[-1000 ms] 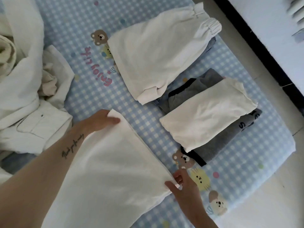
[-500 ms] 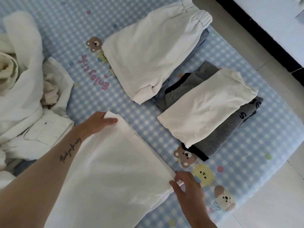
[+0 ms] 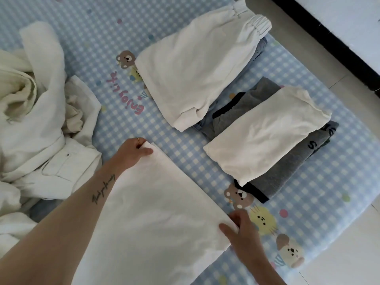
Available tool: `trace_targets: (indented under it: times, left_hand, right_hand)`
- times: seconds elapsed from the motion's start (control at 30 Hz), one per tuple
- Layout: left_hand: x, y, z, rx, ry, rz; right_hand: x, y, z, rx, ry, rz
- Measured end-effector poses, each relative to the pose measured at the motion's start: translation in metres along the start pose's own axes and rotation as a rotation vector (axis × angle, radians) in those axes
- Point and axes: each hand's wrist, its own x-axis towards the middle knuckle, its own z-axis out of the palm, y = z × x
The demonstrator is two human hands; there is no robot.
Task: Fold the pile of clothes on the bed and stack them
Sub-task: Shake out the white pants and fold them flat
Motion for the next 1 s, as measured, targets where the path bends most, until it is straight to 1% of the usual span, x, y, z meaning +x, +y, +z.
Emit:
trace_targets:
  times: [0.1,0.17,0.23,0.3,0.4,0.47,0.53,0.57,0.6,0.63,0.67,0.7,0.73,0.77,0.8,0.87,0.9,1.0]
  left_hand:
    - [-0.005,0.013,-0.002,-0.059,-0.005,0.04]
    - [-0.01,0.026,0.0,-0.112,-0.054,0.058]
    - [-0.014,0.04,0.013,-0.154,-0.125,0.066]
    - [-0.014,0.054,0.036,-0.193,-0.142,0.071]
    - [-0.009,0.067,0.084,-0.307,-0.084,0.025]
    - [-0.004,0.073,0.109,-0.189,-0.014,0.015]
    - [-0.003,0.077,0.118,0.008,0.063,0.045]
    - [-0.005,0.079,0.116,0.129,0.12,0.08]
    - [-0.011,0.079,0.112,0.258,0.206,0.125]
    - [-0.025,0.073,0.106,0.342,0.324,0.174]
    - [-0.045,0.064,0.102,0.349,0.44,0.224]
    - [-0.071,0.049,0.099,0.295,0.537,0.271]
    - [-0.103,0.03,0.1,0.242,0.585,0.297]
    - [-0.136,0.009,0.108,0.221,0.577,0.293]
    - [-0.172,-0.017,0.114,0.229,0.538,0.251]
    - [-0.233,-0.073,0.126,0.272,0.465,0.131]
    - [-0.256,-0.102,0.129,0.276,0.445,0.051]
    - [-0.295,-0.171,0.12,0.258,0.436,-0.167]
  right_hand:
    - [-0.014,-0.004,-0.021,-0.066,-0.079,0.004]
    - [-0.03,0.003,-0.043,-0.122,-0.126,0.008]
    - [-0.041,0.009,-0.062,-0.156,-0.123,0.045]
    - [-0.04,0.017,-0.077,-0.18,-0.095,0.087]
    - [-0.025,0.036,-0.089,-0.218,0.056,0.107]
    - [-0.012,0.048,-0.085,-0.249,0.119,0.108]
    - [-0.002,0.056,-0.072,-0.402,0.145,0.078]
    - [0.0,0.057,-0.068,-0.514,0.2,0.047]
    - [-0.001,0.056,-0.065,-0.612,0.313,-0.009]
    - [-0.006,0.052,-0.06,-0.691,0.435,-0.109]
    - [-0.014,0.046,-0.051,-0.735,0.553,-0.258]
    - [-0.024,0.035,-0.035,-0.732,0.602,-0.414]
    - [-0.033,0.024,-0.014,-0.749,0.577,-0.585]
    - [-0.04,0.016,0.011,-0.783,0.474,-0.733]
    - [-0.045,0.008,0.042,-0.829,0.333,-0.852]
    - [-0.055,-0.006,0.11,-0.935,0.056,-0.982]
    - [-0.059,-0.012,0.144,-0.982,-0.043,-1.03]
    - [-0.058,-0.017,0.231,-1.126,-0.238,-1.219]
